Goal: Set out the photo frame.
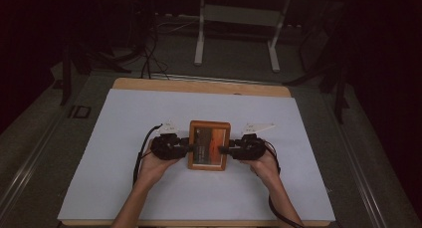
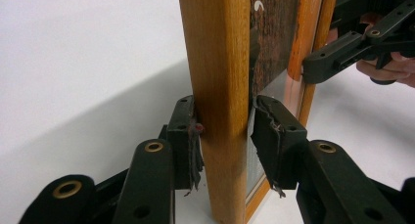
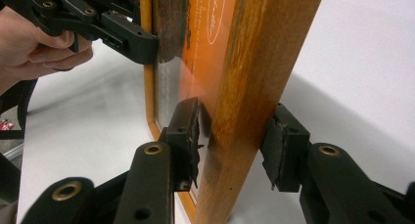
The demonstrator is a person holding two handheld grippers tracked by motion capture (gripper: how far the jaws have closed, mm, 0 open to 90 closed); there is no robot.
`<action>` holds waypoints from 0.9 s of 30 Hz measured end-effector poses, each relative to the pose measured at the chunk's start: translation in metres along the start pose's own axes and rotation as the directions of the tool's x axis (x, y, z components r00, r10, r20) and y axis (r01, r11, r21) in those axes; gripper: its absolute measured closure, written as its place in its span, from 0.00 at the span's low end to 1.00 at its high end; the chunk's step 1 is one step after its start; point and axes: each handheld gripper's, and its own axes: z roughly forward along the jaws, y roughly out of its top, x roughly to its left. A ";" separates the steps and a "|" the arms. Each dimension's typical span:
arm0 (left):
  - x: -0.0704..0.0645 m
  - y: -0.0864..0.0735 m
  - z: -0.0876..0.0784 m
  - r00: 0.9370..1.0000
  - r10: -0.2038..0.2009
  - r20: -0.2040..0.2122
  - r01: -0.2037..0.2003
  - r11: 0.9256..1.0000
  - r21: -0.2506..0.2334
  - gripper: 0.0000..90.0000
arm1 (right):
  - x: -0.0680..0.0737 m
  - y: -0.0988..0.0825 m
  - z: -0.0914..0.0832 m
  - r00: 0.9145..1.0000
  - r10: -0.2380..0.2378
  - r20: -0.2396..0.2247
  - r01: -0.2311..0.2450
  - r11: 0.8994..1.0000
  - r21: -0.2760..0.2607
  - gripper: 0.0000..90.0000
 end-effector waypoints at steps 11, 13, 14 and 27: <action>0.000 -0.003 0.001 1.000 0.006 0.005 -0.006 1.000 0.022 0.72 | -0.002 0.001 0.002 1.000 0.004 0.005 -0.004 1.000 0.000 0.65; 0.000 -0.003 0.001 1.000 0.006 0.010 -0.007 1.000 0.022 0.71 | -0.002 0.001 0.002 1.000 0.004 0.003 -0.004 1.000 -0.001 0.65; 0.000 -0.003 0.001 1.000 0.006 0.012 -0.006 1.000 0.021 0.71 | -0.002 0.001 0.002 1.000 0.003 0.005 -0.003 1.000 0.000 0.65; 0.008 -0.007 -0.012 1.000 -0.025 0.014 0.025 1.000 0.001 0.53 | 0.003 -0.004 -0.013 0.999 0.005 0.048 -0.005 1.000 -0.017 0.41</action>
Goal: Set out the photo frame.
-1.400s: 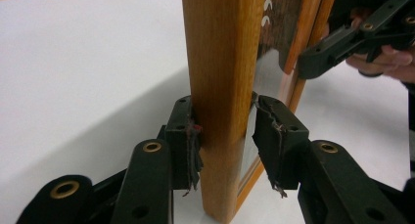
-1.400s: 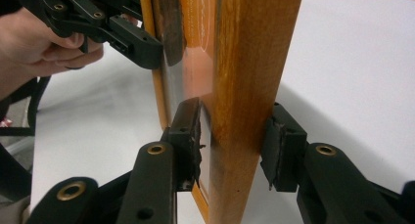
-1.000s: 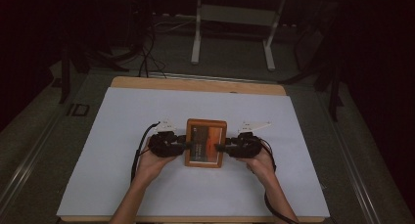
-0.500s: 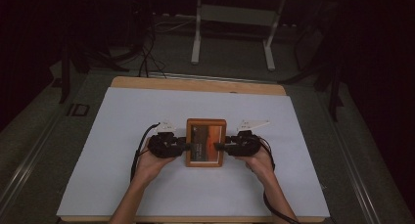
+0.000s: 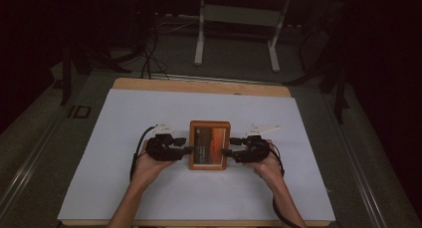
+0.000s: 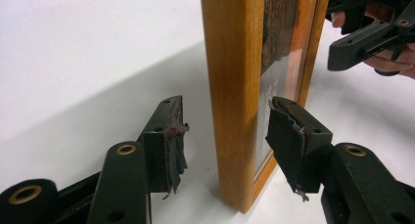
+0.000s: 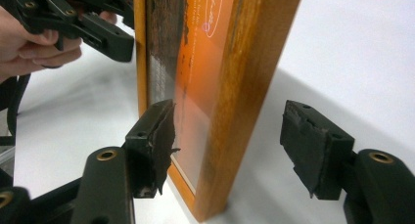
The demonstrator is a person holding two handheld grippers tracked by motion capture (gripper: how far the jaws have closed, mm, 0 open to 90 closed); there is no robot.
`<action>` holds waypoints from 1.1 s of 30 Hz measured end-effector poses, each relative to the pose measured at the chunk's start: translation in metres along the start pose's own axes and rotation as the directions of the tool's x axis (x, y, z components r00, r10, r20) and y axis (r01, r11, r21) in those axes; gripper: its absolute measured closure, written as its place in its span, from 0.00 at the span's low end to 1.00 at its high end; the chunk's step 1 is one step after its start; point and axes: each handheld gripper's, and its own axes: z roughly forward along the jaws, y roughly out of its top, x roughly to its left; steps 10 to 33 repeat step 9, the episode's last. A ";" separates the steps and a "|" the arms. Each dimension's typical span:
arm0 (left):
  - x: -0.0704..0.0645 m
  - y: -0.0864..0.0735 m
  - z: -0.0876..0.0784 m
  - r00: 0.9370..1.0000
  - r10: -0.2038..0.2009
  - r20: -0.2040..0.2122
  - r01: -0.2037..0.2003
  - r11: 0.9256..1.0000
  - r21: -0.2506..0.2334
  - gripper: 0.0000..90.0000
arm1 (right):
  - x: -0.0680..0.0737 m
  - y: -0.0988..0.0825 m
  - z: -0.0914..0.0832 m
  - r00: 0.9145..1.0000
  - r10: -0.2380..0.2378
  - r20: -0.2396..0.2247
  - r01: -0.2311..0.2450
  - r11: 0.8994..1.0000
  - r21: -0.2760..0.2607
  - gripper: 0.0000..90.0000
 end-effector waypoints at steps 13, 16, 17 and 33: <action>0.008 -0.016 -0.024 0.994 -0.019 -0.106 0.018 1.000 -0.010 0.51 | 0.000 -0.012 -0.028 0.998 -0.021 0.059 0.018 0.998 0.055 0.38; 0.008 -0.016 -0.024 0.994 -0.019 -0.106 0.018 1.000 -0.010 0.51 | 0.000 -0.012 -0.028 0.998 -0.021 0.059 0.018 0.998 0.055 0.38; 0.008 -0.016 -0.024 0.994 -0.019 -0.106 0.018 1.000 -0.010 0.51 | 0.000 -0.012 -0.028 0.998 -0.021 0.059 0.018 0.998 0.055 0.38; 0.008 -0.016 -0.024 0.994 -0.019 -0.106 0.018 1.000 -0.010 0.51 | 0.000 -0.012 -0.028 0.998 -0.021 0.059 0.018 0.998 0.055 0.38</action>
